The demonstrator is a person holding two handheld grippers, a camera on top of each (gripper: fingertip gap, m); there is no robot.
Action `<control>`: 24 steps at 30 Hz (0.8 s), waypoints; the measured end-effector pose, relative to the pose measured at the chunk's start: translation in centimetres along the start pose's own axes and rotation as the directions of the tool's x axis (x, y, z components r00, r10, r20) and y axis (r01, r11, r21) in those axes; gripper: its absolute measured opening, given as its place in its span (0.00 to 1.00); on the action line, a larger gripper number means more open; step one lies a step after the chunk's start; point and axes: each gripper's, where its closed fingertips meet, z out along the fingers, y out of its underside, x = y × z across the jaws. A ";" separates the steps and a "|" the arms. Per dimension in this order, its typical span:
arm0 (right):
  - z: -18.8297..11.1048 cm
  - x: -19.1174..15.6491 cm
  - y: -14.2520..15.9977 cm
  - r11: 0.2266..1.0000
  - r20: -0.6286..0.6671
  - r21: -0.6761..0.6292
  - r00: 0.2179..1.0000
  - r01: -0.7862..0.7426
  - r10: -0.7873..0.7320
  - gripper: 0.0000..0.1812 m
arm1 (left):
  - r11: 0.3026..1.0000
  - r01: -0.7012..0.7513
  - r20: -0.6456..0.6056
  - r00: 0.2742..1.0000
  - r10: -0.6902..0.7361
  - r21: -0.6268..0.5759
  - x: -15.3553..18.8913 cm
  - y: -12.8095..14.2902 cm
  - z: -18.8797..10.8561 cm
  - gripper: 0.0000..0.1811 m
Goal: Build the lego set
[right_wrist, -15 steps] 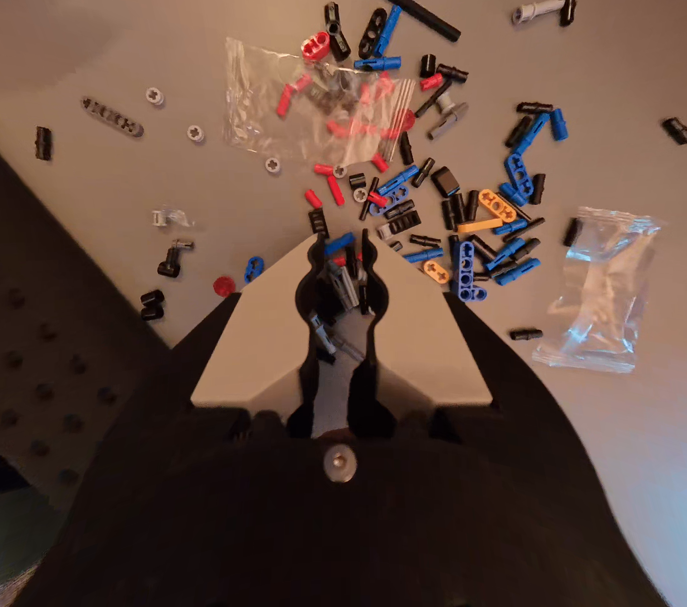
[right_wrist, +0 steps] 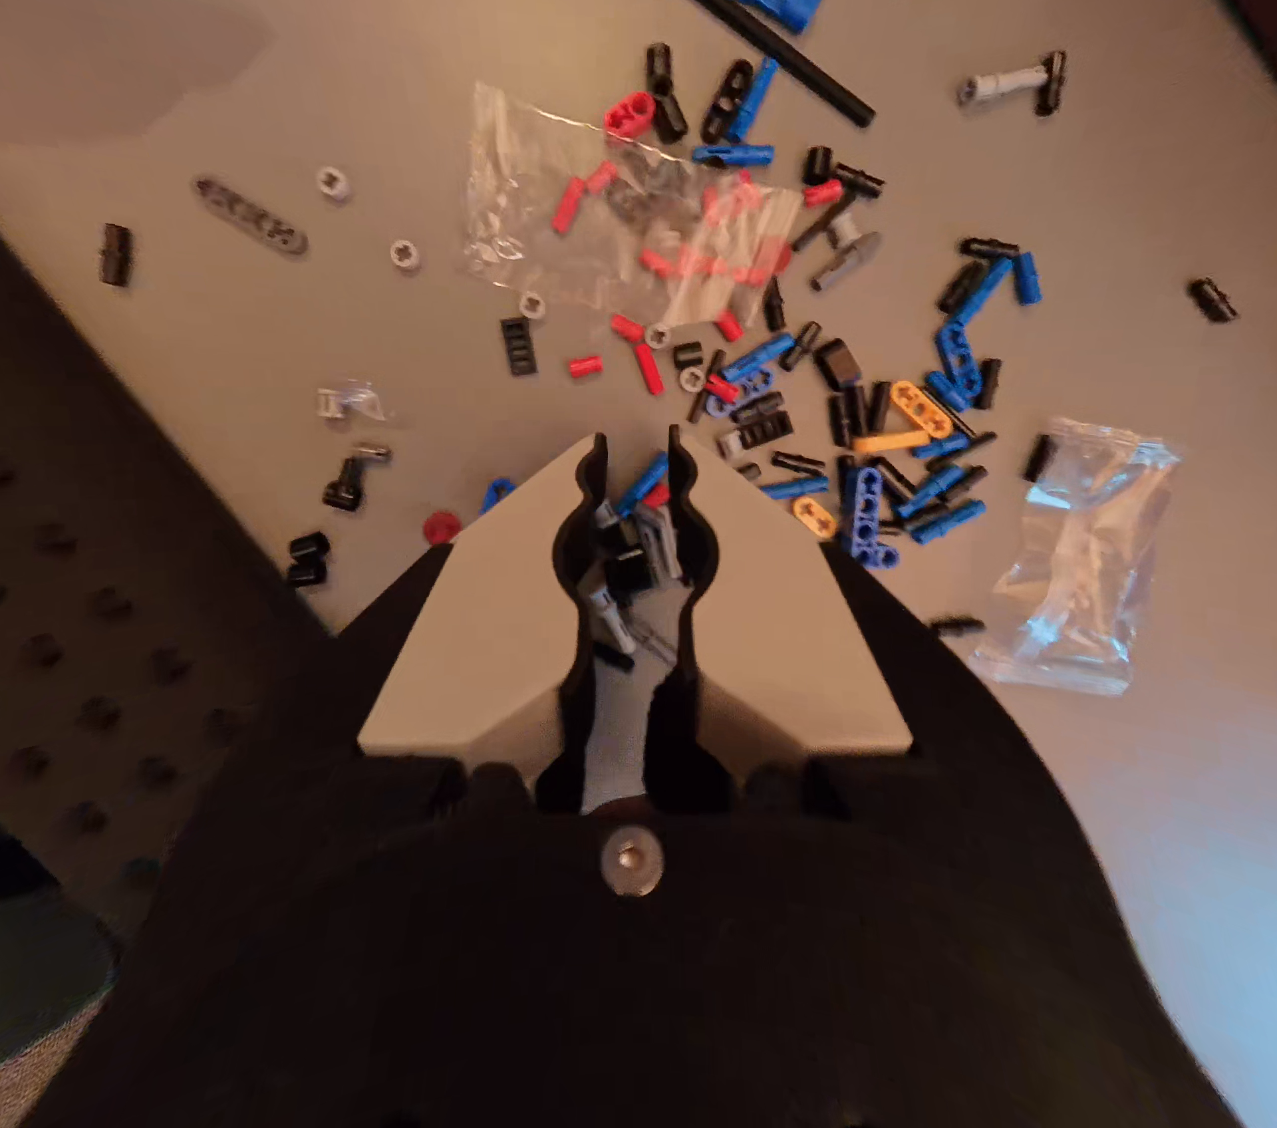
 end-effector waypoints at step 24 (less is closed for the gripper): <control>-4.4 -4.7 -10.1 0.859 0.220 0.487 0.974 -0.156 0.052 0.02 | 0.992 0.031 0.021 0.999 -0.034 0.120 -0.2 -2.6 -0.7 0.16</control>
